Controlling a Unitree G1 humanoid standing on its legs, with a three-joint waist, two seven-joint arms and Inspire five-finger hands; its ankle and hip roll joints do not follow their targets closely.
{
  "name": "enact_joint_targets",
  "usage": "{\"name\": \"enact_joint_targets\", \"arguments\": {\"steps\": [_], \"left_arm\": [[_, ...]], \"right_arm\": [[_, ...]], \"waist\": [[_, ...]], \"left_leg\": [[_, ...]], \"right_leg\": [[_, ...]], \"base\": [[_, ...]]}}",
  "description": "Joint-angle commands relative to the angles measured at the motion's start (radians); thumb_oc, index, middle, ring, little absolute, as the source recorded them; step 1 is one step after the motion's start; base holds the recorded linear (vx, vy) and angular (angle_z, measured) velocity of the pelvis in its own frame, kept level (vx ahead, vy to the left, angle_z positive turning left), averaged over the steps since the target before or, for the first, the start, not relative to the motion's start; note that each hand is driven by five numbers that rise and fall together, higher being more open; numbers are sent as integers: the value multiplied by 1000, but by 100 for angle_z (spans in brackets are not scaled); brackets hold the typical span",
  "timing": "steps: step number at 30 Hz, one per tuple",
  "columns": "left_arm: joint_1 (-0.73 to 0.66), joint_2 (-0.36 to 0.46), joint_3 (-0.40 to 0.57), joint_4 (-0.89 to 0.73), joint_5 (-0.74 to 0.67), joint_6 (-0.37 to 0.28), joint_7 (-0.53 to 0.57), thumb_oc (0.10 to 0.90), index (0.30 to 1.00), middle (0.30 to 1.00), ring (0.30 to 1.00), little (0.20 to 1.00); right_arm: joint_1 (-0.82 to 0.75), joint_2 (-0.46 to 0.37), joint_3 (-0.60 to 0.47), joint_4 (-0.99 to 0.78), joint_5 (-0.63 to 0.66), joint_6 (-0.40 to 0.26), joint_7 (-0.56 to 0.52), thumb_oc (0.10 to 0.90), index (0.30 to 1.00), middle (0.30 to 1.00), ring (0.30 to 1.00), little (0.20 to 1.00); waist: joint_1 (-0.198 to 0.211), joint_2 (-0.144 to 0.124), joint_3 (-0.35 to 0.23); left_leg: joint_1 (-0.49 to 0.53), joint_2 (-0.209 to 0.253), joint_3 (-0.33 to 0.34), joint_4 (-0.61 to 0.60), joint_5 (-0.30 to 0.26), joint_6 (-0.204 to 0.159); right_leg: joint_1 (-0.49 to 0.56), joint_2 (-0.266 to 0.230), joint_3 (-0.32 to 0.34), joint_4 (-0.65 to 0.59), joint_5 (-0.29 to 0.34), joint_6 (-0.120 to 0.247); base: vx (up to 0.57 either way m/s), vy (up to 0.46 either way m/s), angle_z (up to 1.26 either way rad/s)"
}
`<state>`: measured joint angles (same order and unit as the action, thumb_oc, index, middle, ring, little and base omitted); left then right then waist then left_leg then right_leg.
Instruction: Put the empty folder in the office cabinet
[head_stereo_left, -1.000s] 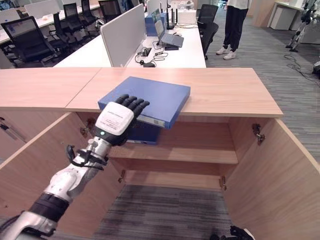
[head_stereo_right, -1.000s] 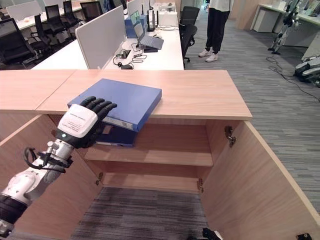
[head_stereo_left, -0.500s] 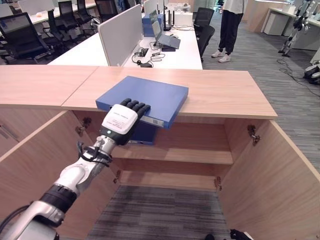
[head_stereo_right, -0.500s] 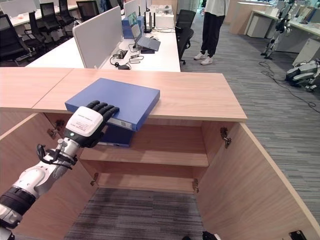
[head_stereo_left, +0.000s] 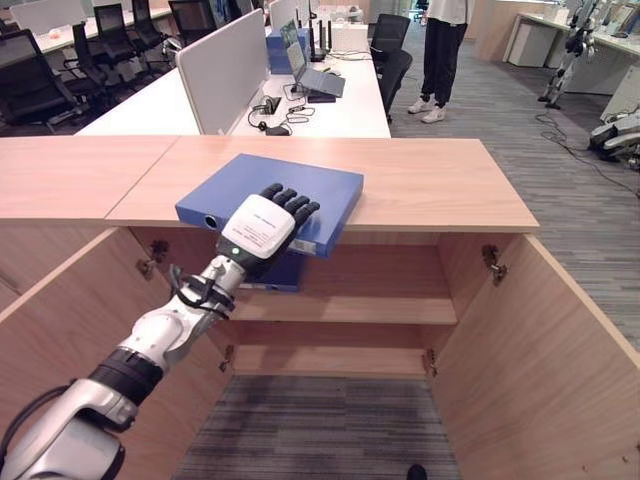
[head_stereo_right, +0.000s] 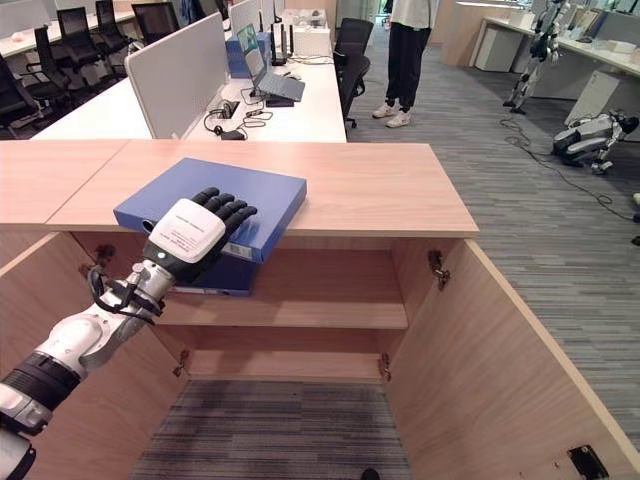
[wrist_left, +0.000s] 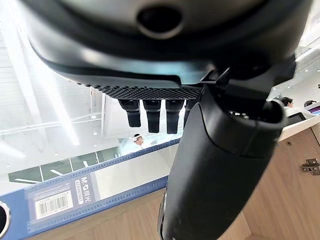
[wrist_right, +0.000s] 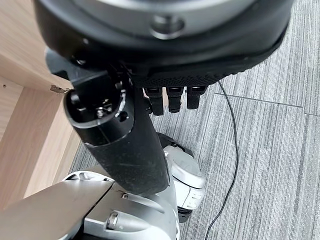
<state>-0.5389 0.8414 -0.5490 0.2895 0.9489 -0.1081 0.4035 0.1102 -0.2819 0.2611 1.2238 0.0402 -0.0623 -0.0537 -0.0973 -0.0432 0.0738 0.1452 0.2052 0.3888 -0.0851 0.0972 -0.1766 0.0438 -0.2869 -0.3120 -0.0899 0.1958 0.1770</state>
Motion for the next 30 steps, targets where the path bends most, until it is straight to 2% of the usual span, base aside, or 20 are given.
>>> {"name": "enact_joint_targets", "arguments": {"steps": [1, 3, 4, 5, 6, 13, 24, 27, 28, 30], "left_arm": [[-236, 31, 48, 45, -16, 56, 56, 800, 900, 900, 900, 900], [-238, 26, 37, 64, -14, 60, 54, 800, 900, 900, 900, 900], [-239, 25, 37, 65, -14, 60, 54, 745, 818, 818, 818, 818], [-238, 24, 38, 64, -14, 62, 52, 463, 394, 394, 394, 394], [-235, 23, 42, 61, -17, 62, 48, 400, 300, 300, 300, 300], [-202, -14, 101, 41, -76, 59, 43, 400, 300, 300, 300, 300], [-207, 32, 141, -98, -47, 50, 46, 400, 300, 300, 300, 300], [-135, 48, 291, -302, -99, 28, 61, 400, 300, 300, 300, 300], [-100, 38, 362, -373, -155, 8, 73, 400, 300, 300, 300, 300], [-63, 32, 435, -464, -231, -38, 77, 400, 300, 300, 300, 300]], "right_arm": [[-54, -26, 35, -4, -13, -21, 2, 800, 900, 900, 900, 900], [-51, -27, 35, -16, -8, -25, 1, 800, 900, 900, 900, 900], [-51, -27, 35, -16, -8, -25, 1, 800, 900, 900, 900, 900], [-49, -28, 34, -20, -7, -26, 0, 800, 900, 900, 900, 900], [-48, -28, 30, -23, -5, -27, 0, 800, 900, 900, 900, 900], [-33, -24, 34, -52, -5, -27, 3, 800, 900, 900, 900, 900], [-24, -11, 44, -97, 8, -33, 14, 800, 900, 900, 900, 900], [-15, 3, 46, -114, 8, -27, 16, 800, 900, 900, 900, 900], [-10, 8, 44, -123, 10, -26, 17, 800, 900, 900, 900, 900], [-12, 12, 37, -143, 35, -29, 25, 800, 900, 900, 900, 900]], "waist": [[7, 35, 34], [4, 34, 34], [4, 34, 34], [4, 33, 34], [3, 32, 34], [3, 21, 33], [17, 13, 36], [34, 12, 37], [42, 11, 38], [49, 14, 35]], "left_leg": [[52, -25, -69, -2, -133, 21], [51, -24, -67, -2, -132, 21], [51, -24, -67, -2, -132, 21], [51, -24, -67, -2, -131, 21], [51, -25, -67, -2, -132, 21], [49, -21, -65, -2, -132, 21], [47, -20, -73, -2, -132, 20], [46, -22, -86, -2, -132, 21], [46, -23, -93, -2, -131, 21], [44, -24, -98, -2, -129, 20]], "right_leg": [[120, -20, -87, 21, -162, 71], [119, -18, -85, 22, -163, 70], [119, -18, -85, 22, -163, 70], [118, -18, -85, 22, -163, 70], [116, -18, -84, 22, -162, 71], [116, -14, -84, 20, -163, 68], [122, -13, -90, 19, -165, 66], [129, -17, -99, 18, -166, 64], [134, -17, -101, 17, -166, 62], [134, -18, -105, 17, -166, 60]], "base": [[0, 0, 0], [0, 0, 0], [0, 0, 0], [0, 0, 0], [0, 0, 0], [0, 0, 0], [-1, -1, 0], [-20, -13, 4], [-11, -11, 4], [-16, -8, 4]]}}
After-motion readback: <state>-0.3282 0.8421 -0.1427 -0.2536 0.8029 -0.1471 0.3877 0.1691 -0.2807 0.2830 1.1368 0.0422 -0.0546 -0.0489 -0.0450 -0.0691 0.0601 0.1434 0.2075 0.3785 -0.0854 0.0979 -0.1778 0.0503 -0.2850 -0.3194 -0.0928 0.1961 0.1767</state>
